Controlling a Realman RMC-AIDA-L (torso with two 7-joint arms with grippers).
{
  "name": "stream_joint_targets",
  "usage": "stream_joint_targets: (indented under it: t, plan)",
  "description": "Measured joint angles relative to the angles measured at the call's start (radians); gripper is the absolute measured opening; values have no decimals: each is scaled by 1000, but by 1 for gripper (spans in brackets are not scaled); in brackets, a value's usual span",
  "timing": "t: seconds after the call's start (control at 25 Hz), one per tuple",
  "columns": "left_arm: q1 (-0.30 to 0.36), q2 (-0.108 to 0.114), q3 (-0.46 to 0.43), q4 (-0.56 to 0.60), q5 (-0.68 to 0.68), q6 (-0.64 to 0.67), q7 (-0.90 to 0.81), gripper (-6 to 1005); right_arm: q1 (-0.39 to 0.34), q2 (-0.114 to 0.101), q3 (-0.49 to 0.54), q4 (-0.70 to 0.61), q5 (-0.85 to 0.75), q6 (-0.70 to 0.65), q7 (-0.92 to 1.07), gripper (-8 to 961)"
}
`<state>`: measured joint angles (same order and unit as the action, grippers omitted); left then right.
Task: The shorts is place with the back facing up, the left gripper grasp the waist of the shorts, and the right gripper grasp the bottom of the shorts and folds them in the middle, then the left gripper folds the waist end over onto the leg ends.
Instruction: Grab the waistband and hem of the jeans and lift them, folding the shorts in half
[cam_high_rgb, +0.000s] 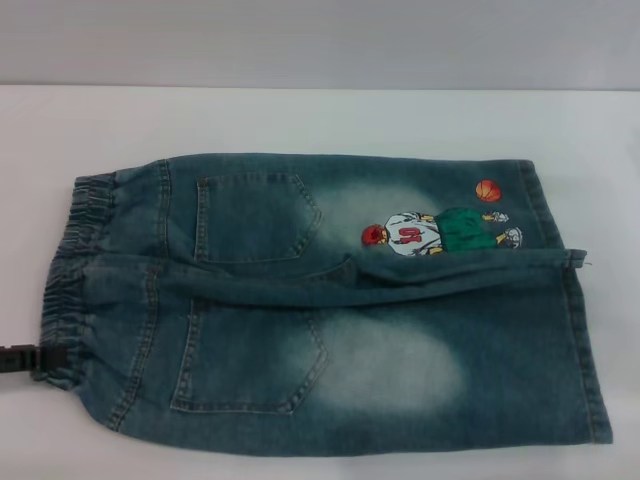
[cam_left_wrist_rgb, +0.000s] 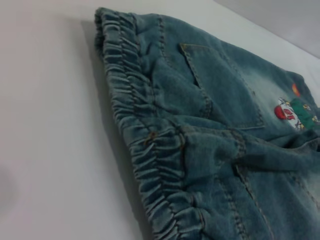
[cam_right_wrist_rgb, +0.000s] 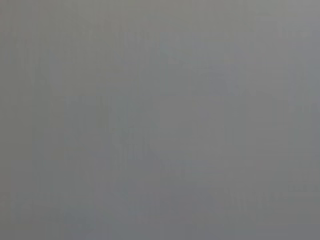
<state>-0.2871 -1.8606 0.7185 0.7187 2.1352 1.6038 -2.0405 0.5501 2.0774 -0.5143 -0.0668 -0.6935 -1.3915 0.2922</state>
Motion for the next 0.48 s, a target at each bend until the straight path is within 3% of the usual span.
stream_joint_targets:
  t: [0.48]
  plan:
    - [-21, 6, -9, 7, 31, -1, -14, 770, -1, -1, -6, 0, 3, 3, 1, 805]
